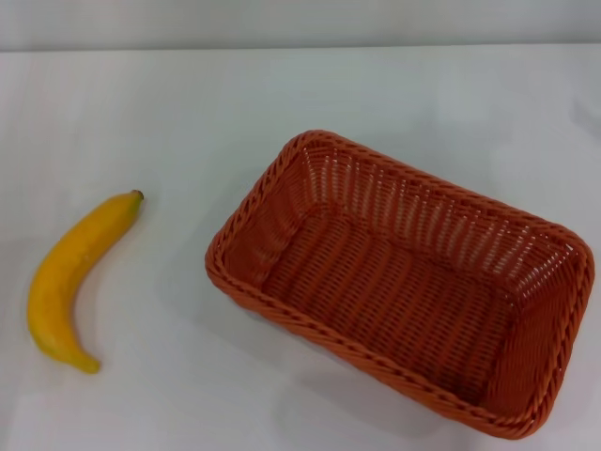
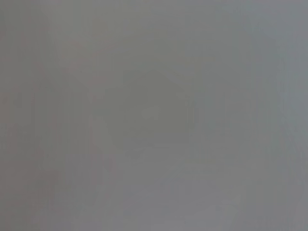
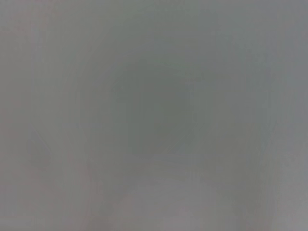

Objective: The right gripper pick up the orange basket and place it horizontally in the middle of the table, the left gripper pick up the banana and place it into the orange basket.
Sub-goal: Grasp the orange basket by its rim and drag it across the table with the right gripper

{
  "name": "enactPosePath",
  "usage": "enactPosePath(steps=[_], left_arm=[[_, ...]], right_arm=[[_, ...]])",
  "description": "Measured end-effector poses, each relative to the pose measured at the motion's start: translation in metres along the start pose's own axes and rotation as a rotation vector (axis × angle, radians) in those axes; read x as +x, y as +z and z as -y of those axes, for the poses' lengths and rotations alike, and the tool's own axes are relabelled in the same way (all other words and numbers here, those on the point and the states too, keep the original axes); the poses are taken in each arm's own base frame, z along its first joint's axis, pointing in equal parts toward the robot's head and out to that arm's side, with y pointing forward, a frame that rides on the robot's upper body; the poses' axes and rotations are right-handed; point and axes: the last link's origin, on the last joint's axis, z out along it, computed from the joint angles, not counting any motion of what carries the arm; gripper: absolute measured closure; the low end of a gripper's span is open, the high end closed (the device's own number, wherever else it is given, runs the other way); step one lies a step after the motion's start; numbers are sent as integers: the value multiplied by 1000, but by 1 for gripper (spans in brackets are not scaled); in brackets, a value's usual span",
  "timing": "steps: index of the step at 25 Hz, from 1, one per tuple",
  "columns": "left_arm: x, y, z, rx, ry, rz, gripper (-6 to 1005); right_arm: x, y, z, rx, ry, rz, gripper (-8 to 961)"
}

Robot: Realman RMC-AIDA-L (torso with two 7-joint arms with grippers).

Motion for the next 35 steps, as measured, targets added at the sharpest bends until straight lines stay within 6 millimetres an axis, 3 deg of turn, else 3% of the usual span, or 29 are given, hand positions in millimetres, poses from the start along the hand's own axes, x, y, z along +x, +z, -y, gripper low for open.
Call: enactPosePath(steps=[8, 17, 24, 32, 35], left_arm=[[2, 7, 3, 13, 29, 1, 152], [7, 12, 4, 24, 82, -23, 153], [7, 11, 4, 29, 91, -26, 154], [8, 14, 2, 23, 89, -34, 155], [8, 15, 1, 17, 88, -40, 156]], right_arm=[[13, -13, -43, 91, 75, -187, 133], [34, -16, -74, 111, 238, -439, 138], [50, -27, -77, 137, 366, -579, 146], [60, -38, -81, 27, 506, -644, 294], [65, -42, -84, -4, 532, -674, 301]])
